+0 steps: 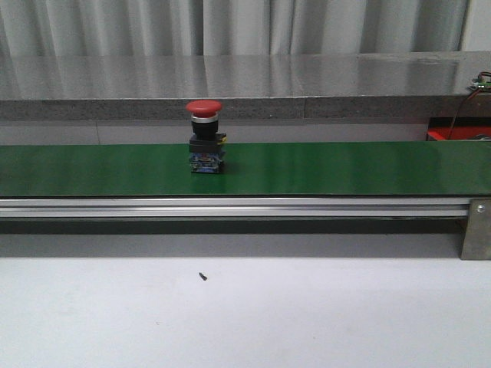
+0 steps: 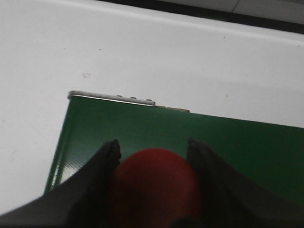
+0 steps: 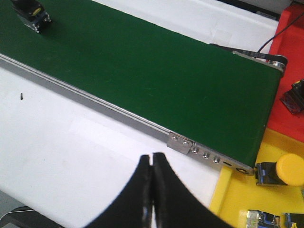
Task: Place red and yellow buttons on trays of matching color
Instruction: 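Lower the second red button onto the belt and open the left gripper, then move the right gripper down toward the leading red button on the belt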
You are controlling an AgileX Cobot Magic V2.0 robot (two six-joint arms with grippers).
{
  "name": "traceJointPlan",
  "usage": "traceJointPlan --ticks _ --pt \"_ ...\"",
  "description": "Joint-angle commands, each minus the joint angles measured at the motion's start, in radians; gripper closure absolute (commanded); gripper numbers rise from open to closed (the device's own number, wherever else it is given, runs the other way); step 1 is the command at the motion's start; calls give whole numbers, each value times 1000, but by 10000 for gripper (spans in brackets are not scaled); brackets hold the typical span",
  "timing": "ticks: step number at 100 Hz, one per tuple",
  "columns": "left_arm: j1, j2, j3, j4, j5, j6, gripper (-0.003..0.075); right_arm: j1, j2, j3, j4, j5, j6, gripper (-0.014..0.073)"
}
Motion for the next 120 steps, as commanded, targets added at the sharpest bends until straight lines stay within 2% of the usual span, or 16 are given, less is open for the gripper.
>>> traceJointPlan --ticks 1,30,37,46,63,73,98,120 --pt "-20 -47 -6 -30 -78 3 648 1 -5 -25 28 -41 -7 688" --pt "-28 -18 11 -43 -65 3 643 1 -5 -25 28 -41 -7 688" --pt "-28 -4 11 -49 -55 3 615 1 -5 -25 28 -41 -7 688" --pt "-28 11 11 -56 -39 3 526 1 -5 -25 28 -40 -7 688" --pt "-28 4 11 -72 -28 3 246 1 -5 -25 28 -39 -7 688" --pt "-28 -27 11 -88 -28 3 159 1 -5 -25 28 -32 -7 688" --pt "-28 -203 11 -88 -38 5 153 1 -5 -25 28 -30 -7 688" --pt "-49 -411 18 -92 -19 83 155 1 -5 -25 28 -34 -7 688"
